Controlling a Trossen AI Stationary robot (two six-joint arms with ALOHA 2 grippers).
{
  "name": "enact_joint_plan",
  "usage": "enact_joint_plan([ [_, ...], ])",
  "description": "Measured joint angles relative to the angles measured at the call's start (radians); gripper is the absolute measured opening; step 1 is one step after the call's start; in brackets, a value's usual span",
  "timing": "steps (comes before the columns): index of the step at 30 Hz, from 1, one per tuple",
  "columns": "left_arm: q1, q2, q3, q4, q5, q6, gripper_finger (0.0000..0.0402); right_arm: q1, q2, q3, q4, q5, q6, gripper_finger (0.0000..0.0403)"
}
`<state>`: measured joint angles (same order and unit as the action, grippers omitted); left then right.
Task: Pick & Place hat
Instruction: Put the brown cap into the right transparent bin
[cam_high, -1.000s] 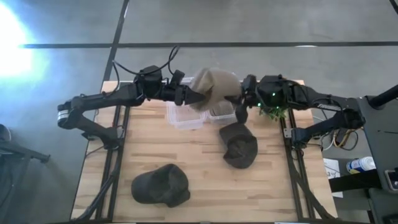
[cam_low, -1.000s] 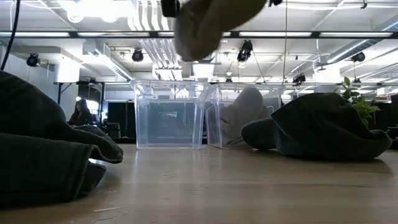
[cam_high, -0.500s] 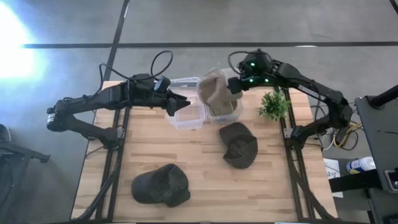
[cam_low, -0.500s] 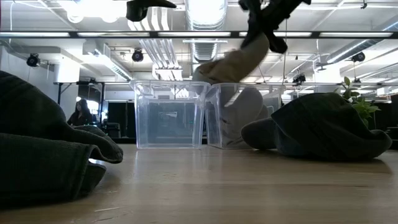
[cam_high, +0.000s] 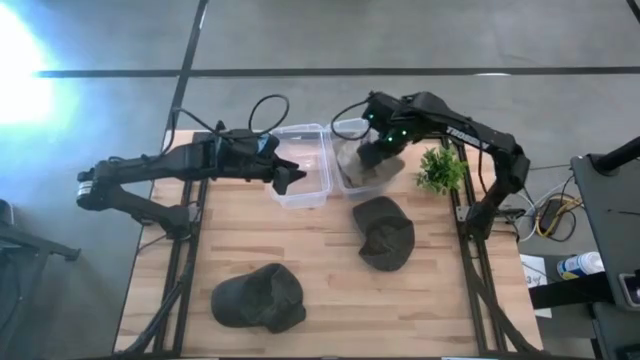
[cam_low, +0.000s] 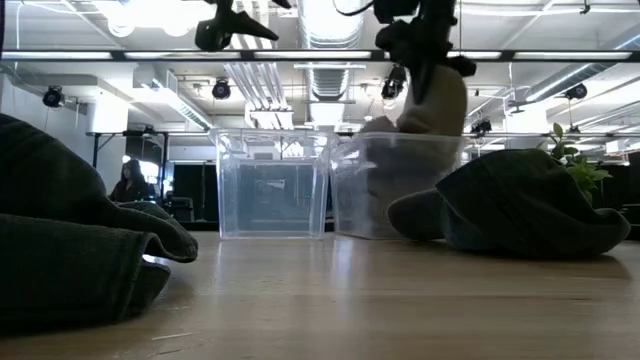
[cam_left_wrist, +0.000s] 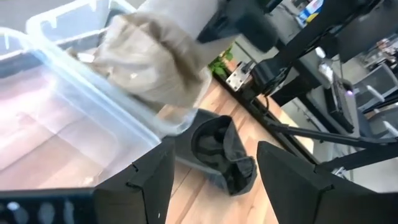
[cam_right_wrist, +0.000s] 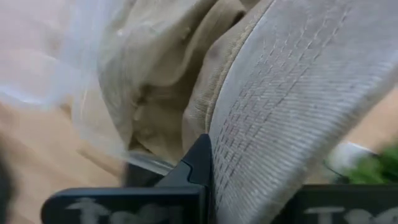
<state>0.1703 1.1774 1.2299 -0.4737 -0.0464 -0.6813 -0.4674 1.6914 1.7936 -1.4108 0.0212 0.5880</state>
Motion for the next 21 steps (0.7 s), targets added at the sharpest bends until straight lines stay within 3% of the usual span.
enact_joint_plan([
  [3, 0.000, 0.000, -0.014, 0.000, -0.001, -0.001, 0.0220, 0.008, 0.024, 0.097, -0.099, 0.048, 0.004, 0.0013],
  [9, 0.000, 0.000, -0.025, 0.009, -0.006, 0.010, 0.0220, 0.012, 0.037, 0.215, -0.028, 0.053, 0.037, 0.0013],
  [14, 0.000, -0.002, -0.025, 0.011, -0.006, 0.015, 0.0220, 0.012, 0.111, 0.200, -0.023, 0.036, 0.041, 0.0013],
  [21, 0.000, -0.002, -0.025, 0.011, -0.005, 0.015, 0.0220, 0.041, 0.284, 0.185, 0.123, -0.046, 0.014, 0.0013],
])
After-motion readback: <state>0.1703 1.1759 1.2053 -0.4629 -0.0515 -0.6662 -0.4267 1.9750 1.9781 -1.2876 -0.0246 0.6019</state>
